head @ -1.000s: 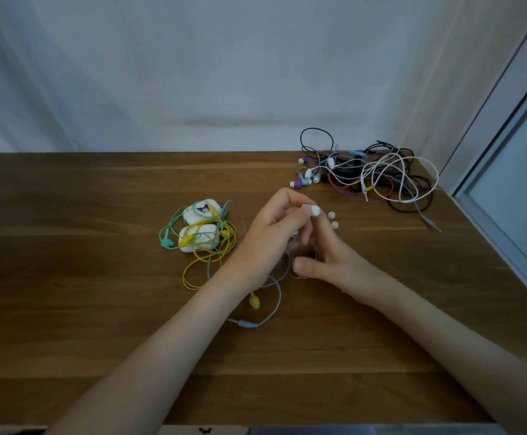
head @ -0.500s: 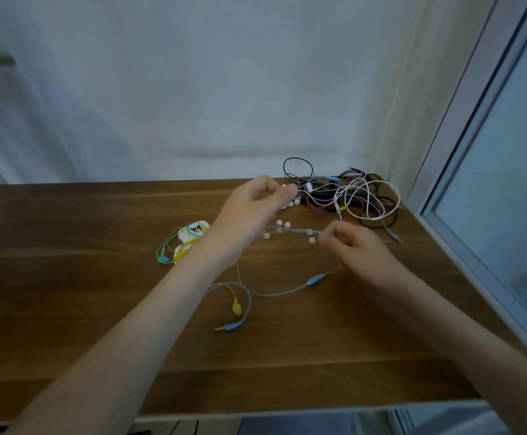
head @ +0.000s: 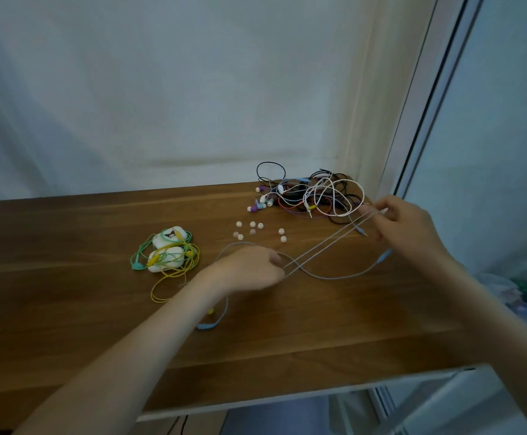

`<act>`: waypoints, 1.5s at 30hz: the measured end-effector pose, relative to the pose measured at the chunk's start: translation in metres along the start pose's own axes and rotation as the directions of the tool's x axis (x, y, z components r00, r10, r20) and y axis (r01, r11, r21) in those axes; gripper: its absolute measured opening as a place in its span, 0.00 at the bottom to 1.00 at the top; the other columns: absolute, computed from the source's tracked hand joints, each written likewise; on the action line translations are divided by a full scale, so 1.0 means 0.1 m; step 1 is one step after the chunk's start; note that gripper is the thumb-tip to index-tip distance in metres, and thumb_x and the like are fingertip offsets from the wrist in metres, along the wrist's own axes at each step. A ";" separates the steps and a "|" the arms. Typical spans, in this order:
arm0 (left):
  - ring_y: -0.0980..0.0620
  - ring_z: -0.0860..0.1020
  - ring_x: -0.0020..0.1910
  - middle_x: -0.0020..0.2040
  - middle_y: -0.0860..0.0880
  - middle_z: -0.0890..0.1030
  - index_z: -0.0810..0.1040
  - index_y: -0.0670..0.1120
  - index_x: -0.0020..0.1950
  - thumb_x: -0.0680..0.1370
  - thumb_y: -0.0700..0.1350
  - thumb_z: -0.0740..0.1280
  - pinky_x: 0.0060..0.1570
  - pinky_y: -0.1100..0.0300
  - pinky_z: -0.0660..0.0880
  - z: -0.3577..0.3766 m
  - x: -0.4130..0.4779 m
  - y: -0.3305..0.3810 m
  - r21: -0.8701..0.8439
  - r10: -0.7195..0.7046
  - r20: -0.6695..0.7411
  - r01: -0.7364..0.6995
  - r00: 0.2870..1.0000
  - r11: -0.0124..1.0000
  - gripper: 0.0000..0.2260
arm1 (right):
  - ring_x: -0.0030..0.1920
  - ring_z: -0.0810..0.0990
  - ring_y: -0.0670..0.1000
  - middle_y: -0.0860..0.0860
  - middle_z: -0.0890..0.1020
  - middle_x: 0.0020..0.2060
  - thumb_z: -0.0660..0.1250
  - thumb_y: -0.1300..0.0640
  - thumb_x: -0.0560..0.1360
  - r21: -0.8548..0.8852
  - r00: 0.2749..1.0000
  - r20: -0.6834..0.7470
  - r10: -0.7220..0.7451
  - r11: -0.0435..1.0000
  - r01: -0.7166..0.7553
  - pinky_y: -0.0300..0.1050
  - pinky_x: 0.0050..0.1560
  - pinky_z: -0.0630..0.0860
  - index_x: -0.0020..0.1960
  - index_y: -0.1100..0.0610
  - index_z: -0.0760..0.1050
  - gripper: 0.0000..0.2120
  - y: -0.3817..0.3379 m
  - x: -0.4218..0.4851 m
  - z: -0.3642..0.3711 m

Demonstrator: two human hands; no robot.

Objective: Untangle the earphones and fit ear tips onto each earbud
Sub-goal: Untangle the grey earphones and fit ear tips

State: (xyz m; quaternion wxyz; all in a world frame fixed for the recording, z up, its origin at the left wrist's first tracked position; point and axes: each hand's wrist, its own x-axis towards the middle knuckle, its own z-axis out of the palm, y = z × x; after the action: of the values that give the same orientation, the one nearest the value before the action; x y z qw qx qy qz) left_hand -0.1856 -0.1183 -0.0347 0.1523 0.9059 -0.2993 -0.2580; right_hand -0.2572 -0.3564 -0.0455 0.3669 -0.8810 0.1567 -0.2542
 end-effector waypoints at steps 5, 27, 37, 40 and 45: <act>0.53 0.74 0.40 0.44 0.49 0.76 0.54 0.46 0.77 0.82 0.48 0.54 0.40 0.57 0.70 0.20 0.19 0.09 0.128 0.024 -0.060 -0.016 0.998 0.992 0.24 | 0.50 0.77 0.49 0.49 0.78 0.51 0.67 0.42 0.74 -0.312 0.932 0.361 0.034 0.946 0.087 0.42 0.48 0.73 0.59 0.52 0.73 0.19 0.19 0.02 -0.14; 0.55 0.73 0.36 0.37 0.54 0.72 0.72 0.48 0.49 0.82 0.49 0.58 0.35 0.60 0.66 0.23 0.35 0.49 0.327 0.376 0.121 -0.395 0.919 0.859 0.06 | 0.73 0.53 0.50 0.41 0.62 0.71 0.74 0.45 0.68 -0.057 0.596 0.799 -0.078 0.977 0.205 0.53 0.70 0.53 0.71 0.30 0.46 0.45 0.09 -0.17 0.13; 0.59 0.78 0.38 0.47 0.48 0.81 0.67 0.50 0.64 0.78 0.39 0.62 0.40 0.63 0.74 0.03 0.47 0.75 0.013 0.455 -0.049 -0.455 0.889 0.891 0.16 | 0.37 0.77 0.43 0.47 0.78 0.40 0.64 0.62 0.77 -0.009 0.795 0.606 -0.033 0.999 0.049 0.34 0.36 0.74 0.46 0.47 0.73 0.10 0.16 -0.02 0.14; 0.52 0.76 0.34 0.35 0.49 0.77 0.55 0.53 0.76 0.78 0.44 0.62 0.34 0.55 0.74 0.00 0.46 0.68 0.279 0.359 -0.097 -0.320 0.928 0.905 0.28 | 0.36 0.77 0.45 0.47 0.78 0.44 0.60 0.59 0.79 -0.187 0.849 0.528 0.022 0.978 0.090 0.37 0.35 0.72 0.50 0.44 0.73 0.10 0.37 0.08 0.18; 0.45 0.76 0.58 0.62 0.44 0.73 0.62 0.47 0.72 0.81 0.46 0.60 0.51 0.53 0.76 -0.10 0.42 0.29 0.419 0.043 -0.275 0.080 0.960 0.904 0.20 | 0.45 0.81 0.51 0.48 0.80 0.47 0.62 0.55 0.79 -0.202 0.884 0.462 0.071 0.979 0.028 0.51 0.48 0.81 0.52 0.46 0.73 0.05 0.48 0.16 0.18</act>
State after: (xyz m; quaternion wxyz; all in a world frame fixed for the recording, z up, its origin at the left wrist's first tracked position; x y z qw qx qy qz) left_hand -0.1645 -0.1655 -0.0300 -0.0113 0.9471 -0.3154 -0.0579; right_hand -0.2383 -0.3867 -0.0860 0.3047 -0.9472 0.0987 -0.0135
